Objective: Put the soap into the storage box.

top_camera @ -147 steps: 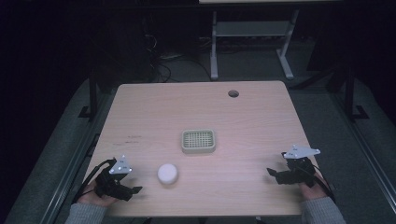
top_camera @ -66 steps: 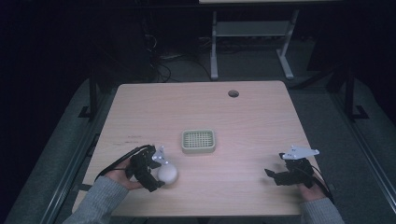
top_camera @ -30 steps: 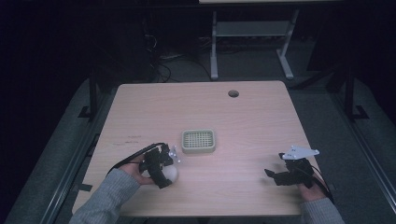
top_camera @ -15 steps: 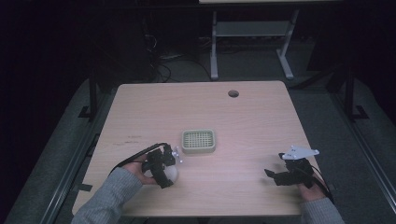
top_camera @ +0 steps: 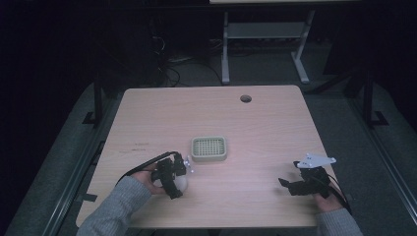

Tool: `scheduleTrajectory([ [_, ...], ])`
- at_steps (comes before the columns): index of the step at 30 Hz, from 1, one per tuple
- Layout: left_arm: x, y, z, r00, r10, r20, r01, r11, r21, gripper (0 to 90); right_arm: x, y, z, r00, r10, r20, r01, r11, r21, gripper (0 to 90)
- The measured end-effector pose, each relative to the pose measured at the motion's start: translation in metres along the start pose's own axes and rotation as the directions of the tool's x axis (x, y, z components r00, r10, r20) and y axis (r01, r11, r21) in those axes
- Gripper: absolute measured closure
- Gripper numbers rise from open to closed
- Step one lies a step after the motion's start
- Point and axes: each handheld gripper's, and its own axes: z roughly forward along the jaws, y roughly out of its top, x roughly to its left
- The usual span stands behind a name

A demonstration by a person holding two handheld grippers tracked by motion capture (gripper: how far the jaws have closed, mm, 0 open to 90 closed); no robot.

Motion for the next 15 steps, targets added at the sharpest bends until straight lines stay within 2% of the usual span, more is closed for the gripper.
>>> scheduleTrajectory([
  [15,0.0013,0.0008,0.0008,0.9999,0.0,0.016,0.0,1.0,0.001,21.9,-0.0008,-0.0007,0.0,1.0,0.004,-0.002,-0.004,1.0,-0.001,14.0],
])
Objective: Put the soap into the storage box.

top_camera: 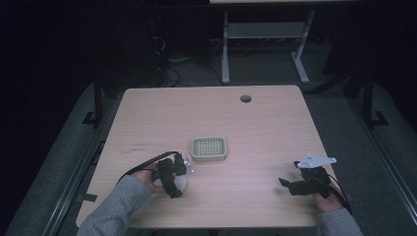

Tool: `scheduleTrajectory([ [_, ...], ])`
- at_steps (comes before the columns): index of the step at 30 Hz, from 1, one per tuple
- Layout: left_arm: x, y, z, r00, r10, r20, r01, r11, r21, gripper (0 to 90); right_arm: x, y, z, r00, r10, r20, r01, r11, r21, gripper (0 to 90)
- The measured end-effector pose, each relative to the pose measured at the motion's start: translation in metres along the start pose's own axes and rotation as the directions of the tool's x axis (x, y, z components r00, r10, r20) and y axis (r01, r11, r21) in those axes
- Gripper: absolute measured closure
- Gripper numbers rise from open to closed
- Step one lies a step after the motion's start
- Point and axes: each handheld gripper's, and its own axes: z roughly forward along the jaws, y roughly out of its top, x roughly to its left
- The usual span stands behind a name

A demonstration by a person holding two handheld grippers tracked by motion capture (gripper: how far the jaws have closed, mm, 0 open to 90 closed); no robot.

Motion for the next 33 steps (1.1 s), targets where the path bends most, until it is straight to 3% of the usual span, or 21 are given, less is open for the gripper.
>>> scheduleTrajectory([
  [17,-0.002,0.002,-0.006,0.9999,0.008,0.013,-0.007,0.9992,-0.04,22.2,-0.001,0.0,0.0,1.0,0.0,-0.003,0.0,1.0,-0.004,14.0],
  [33,0.002,0.004,-0.015,0.9999,0.012,0.003,-0.012,0.999,-0.043,22.3,0.0,0.0,0.0,1.0,0.007,-0.006,-0.007,1.0,-0.004,14.0],
])
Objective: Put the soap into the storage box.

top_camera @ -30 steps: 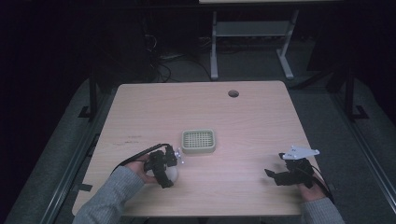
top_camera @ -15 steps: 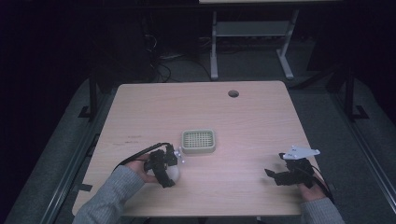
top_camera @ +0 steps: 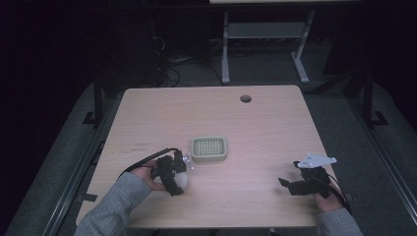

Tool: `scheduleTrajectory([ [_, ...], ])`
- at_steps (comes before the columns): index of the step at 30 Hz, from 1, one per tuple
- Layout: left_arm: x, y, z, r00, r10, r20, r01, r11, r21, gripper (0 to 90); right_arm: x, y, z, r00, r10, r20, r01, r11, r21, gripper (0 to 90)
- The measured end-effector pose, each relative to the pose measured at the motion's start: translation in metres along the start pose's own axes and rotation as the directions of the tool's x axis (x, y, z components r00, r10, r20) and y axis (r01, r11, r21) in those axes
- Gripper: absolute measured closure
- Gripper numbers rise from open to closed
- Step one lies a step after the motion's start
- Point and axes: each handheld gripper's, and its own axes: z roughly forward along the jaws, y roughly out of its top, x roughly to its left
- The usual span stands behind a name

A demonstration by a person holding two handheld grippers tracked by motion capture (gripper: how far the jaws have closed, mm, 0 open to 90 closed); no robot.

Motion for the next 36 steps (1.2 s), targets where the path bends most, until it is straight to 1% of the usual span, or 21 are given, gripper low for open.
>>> scheduleTrajectory([
  [3,0.003,0.003,-0.004,1.0,0.001,0.002,-0.001,0.9999,-0.01,22.2,-0.001,0.0,0.0,1.0,-0.003,-0.001,0.003,1.0,-0.002,14.0],
  [4,0.003,0.003,-0.004,1.0,-0.004,0.002,0.004,0.9999,-0.014,22.3,-0.001,0.0,-0.001,1.0,-0.005,0.0,0.005,1.0,-0.001,13.9],
  [6,0.005,0.005,-0.005,1.0,0.007,-0.001,-0.007,1.0,-0.006,22.3,-0.001,0.0,-0.001,1.0,0.0,0.002,0.0,1.0,-0.005,14.0],
  [7,0.005,0.005,-0.005,1.0,0.0,0.0,0.0,0.9999,-0.01,22.3,0.0,0.0,-0.001,1.0,0.002,0.002,-0.002,1.0,-0.005,14.0],
  [12,0.008,0.009,-0.01,1.0,0.008,-0.004,-0.008,0.9999,-0.008,22.3,0.0,0.001,0.0,1.0,-0.005,0.004,0.005,1.0,-0.004,14.0],
  [14,0.009,0.01,-0.011,1.0,-0.001,0.002,0.001,0.9999,-0.016,22.3,0.0,0.001,0.0,1.0,-0.006,0.004,0.006,1.0,-0.003,14.0],
  [15,0.01,0.011,-0.012,1.0,0.005,0.001,-0.005,0.9999,-0.015,22.3,0.0,0.0,-0.001,0.9999,-0.011,0.003,0.011,1.0,-0.002,13.9],
  [17,0.011,0.012,-0.013,1.0,-0.001,0.002,0.002,0.9999,-0.014,22.3,0.0,0.0,-0.001,1.0,-0.007,0.002,0.007,1.0,-0.002,14.0],
  [21,0.013,0.015,-0.016,1.0,0.006,0.002,-0.006,1.0,-0.005,22.2,0.0,0.0,-0.001,1.0,-0.006,0.003,0.006,1.0,-0.005,14.0],
  [25,0.016,0.018,-0.017,0.9999,-0.001,0.011,0.001,1.0,-0.006,22.3,0.0,0.001,-0.001,0.9999,-0.011,0.003,0.011,1.0,-0.004,14.0],
  [26,0.018,0.02,-0.018,0.9999,0.005,0.008,-0.005,1.0,-0.004,22.3,0.0,0.001,-0.001,0.9999,-0.011,0.003,0.011,1.0,-0.004,14.0],
  [27,0.018,0.021,-0.018,0.9999,-0.004,0.012,0.004,1.0,-0.005,22.3,0.0,0.001,-0.001,1.0,-0.008,0.001,0.008,1.0,-0.003,14.0],
  [28,0.019,0.021,-0.018,1.0,0.0,0.007,0.0,1.0,-0.004,22.3,0.0,0.001,-0.001,1.0,-0.009,0.002,0.009,1.0,-0.003,14.0],
  [29,0.02,0.022,-0.018,0.9999,-0.006,0.012,0.006,1.0,-0.002,22.3,0.0,0.001,-0.002,1.0,-0.006,0.003,0.006,1.0,-0.005,14.0],
  [30,0.021,0.024,-0.019,1.0,0.004,0.006,-0.004,1.0,-0.001,22.3,0.0,0.0,-0.002,1.0,-0.006,0.003,0.006,1.0,-0.01,14.0],
  [31,0.021,0.025,-0.019,0.9999,-0.007,0.014,0.007,1.0,0.003,22.3,0.0,0.0,-0.002,1.0,-0.005,0.005,0.005,1.0,-0.009,14.0],
  [32,0.022,0.026,-0.02,1.0,0.006,0.006,-0.006,1.0,0.005,22.3,0.0,0.0,-0.002,1.0,0.0,0.005,0.0,1.0,-0.008,14.0],
  [33,0.022,0.027,-0.02,0.9999,-0.001,0.013,0.0,1.0,0.003,22.3,0.0,0.0,-0.002,1.0,0.005,0.002,-0.005,1.0,-0.009,14.0],
  [34,0.023,0.028,-0.02,0.9999,0.005,0.01,-0.005,1.0,0.002,22.3,-0.001,0.0,-0.002,1.0,0.001,0.004,-0.001,1.0,-0.007,14.0],
  [36,0.024,0.03,-0.021,0.9999,0.001,0.01,-0.001,1.0,0.007,22.3,-0.001,0.0,-0.002,1.0,0.002,0.006,-0.002,1.0,-0.012,14.0],
])
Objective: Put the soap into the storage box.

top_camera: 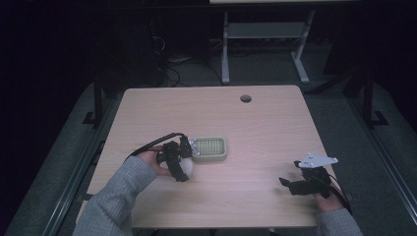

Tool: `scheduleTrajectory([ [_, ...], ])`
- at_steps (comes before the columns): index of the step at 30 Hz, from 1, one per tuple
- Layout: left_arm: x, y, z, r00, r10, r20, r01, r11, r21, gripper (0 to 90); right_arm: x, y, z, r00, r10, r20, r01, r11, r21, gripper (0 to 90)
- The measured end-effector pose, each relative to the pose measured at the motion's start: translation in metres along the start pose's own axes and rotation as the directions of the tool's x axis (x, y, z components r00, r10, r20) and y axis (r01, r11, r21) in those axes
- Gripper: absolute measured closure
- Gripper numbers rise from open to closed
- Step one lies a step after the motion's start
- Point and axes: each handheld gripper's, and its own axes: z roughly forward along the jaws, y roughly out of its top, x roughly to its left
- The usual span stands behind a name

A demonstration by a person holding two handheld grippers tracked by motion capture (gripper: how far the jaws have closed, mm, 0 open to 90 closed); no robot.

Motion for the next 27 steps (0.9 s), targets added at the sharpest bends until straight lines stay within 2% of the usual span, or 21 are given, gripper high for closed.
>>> scheduleTrajectory([
  [4,0.004,0.002,-0.001,1.0,0.003,0.0,-0.003,0.9999,0.015,22.3,0.0,0.0,-0.001,1.0,0.002,0.0,-0.002,1.0,-0.005,14.0],
  [9,0.009,0.005,-0.003,0.9999,-0.008,0.007,0.008,1.0,0.005,22.3,0.0,0.0,-0.001,1.0,0.002,-0.001,-0.002,1.0,-0.005,14.0],
  [16,0.012,0.011,-0.006,1.0,0.004,-0.002,-0.004,0.9998,0.018,22.3,0.0,0.0,-0.002,1.0,0.01,-0.001,-0.01,1.0,-0.009,13.9],
  [17,0.012,0.012,-0.007,1.0,-0.005,0.001,0.005,0.9999,0.014,22.3,0.0,0.0,-0.002,0.9999,0.011,-0.002,-0.011,1.0,-0.01,14.0],
  [18,0.014,0.013,-0.007,1.0,0.009,-0.002,-0.009,0.9997,0.023,22.3,0.001,0.0,-0.002,0.9999,0.014,-0.003,-0.014,1.0,-0.011,14.0],
  [19,0.013,0.013,-0.007,1.0,-0.005,-0.001,0.005,0.9999,0.011,22.3,0.001,0.0,-0.002,0.9999,0.013,-0.003,-0.013,1.0,-0.01,13.9],
  [25,0.018,0.018,-0.008,1.0,0.006,0.003,-0.006,0.9997,0.024,22.3,0.0,0.0,-0.002,0.9999,0.013,-0.002,-0.013,1.0,-0.015,13.9],
  [27,0.019,0.02,-0.009,1.0,-0.006,0.004,0.005,0.9998,0.021,22.3,0.0,0.0,-0.002,0.9999,0.014,-0.003,-0.014,1.0,-0.015,14.0],
])
